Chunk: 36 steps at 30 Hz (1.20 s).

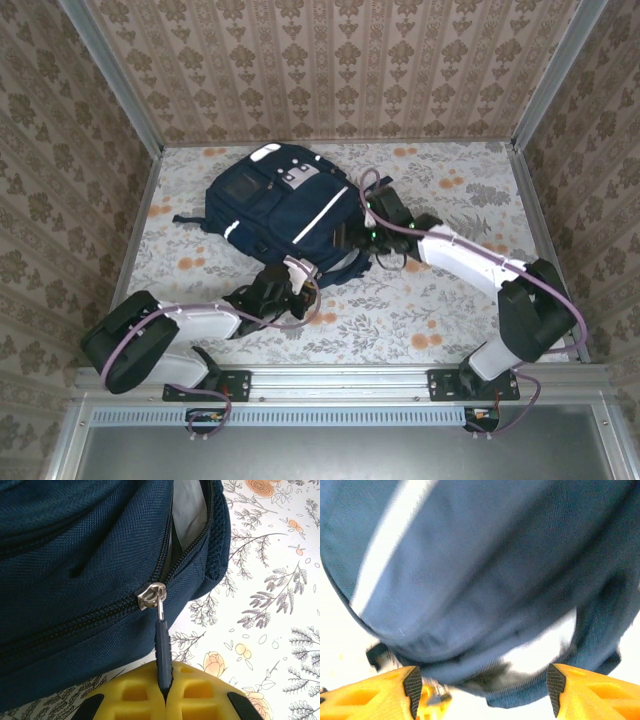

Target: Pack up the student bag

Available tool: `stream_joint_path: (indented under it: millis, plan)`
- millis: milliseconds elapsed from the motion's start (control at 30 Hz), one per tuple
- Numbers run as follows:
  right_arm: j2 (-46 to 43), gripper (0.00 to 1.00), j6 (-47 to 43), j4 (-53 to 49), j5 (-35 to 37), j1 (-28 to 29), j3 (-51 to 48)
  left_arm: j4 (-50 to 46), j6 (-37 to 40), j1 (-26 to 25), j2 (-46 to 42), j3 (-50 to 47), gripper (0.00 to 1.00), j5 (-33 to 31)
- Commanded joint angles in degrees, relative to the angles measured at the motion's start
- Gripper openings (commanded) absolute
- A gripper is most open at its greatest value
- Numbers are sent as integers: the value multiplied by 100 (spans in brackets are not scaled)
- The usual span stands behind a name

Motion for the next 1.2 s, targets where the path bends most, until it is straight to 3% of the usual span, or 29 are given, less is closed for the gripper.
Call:
stream_joint_path:
  millis: [0, 233, 400, 500, 667, 767, 867, 967, 1067, 1167]
  plan:
    - [621, 74, -1239, -745, 467, -7, 1144, -10, 205, -93, -256, -164, 0, 87]
    - [2670, 82, -2130, -1655, 979, -96, 3863, -130, 259, -84, -513, -354, 0, 65]
    - [4435, 82, -1847, -2693, 700, -473, 6260, -350, 362, -48, -773, -404, 0, -23]
    - [5119, 83, -1731, -3009, 611, -650, 7198, -447, 365, 25, -907, -430, 0, -40]
    - [5449, 82, -1484, -2916, 45, -990, 7242, -524, 276, 176, -1245, -560, 0, 5]
    - [5573, 79, -1657, -2866, -788, -1045, 7155, -556, 303, 183, -1310, -576, 0, 66]
    - [5806, 78, -1700, -2818, -2088, -1054, 7172, -498, 282, 186, -1224, -589, 0, 99]
    - [6099, 76, -1596, -2824, -2830, -1063, 7269, -451, 254, 181, -1161, -606, 0, 99]
    - [6286, 64, -1510, -2859, -3109, -1062, 7319, -471, 218, 184, -1216, -607, 0, 56]
    - [5964, 30, -1259, -2402, -2937, -1116, 6702, -577, 223, 195, -1313, -602, 0, -14]
